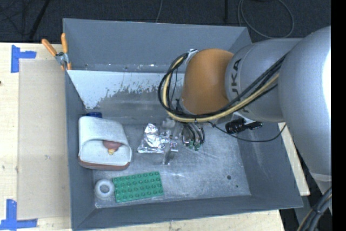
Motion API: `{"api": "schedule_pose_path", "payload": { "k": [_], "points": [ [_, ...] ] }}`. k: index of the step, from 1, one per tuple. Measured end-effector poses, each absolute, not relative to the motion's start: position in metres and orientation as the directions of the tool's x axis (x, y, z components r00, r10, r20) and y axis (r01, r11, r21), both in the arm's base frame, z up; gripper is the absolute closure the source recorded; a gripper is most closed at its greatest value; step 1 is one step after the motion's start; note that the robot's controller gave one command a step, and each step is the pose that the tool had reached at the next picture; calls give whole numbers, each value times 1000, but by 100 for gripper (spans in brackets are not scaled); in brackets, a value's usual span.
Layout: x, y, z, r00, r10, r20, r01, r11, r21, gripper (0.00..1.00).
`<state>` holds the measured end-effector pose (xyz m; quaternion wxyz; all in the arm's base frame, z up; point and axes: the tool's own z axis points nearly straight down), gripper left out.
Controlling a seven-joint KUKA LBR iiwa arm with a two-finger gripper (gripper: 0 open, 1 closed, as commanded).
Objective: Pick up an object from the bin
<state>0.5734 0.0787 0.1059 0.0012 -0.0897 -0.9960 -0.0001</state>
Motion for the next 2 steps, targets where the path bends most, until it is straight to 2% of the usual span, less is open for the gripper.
{"api": "schedule_pose_path", "payload": {
  "k": [1, 2],
  "points": [
    [572, 74, 74, -965, 264, -1, 264, 965, 3, 0],
    [564, 120, 75, -993, 118, -14, 118, 993, -2, 0]
  ]
}}
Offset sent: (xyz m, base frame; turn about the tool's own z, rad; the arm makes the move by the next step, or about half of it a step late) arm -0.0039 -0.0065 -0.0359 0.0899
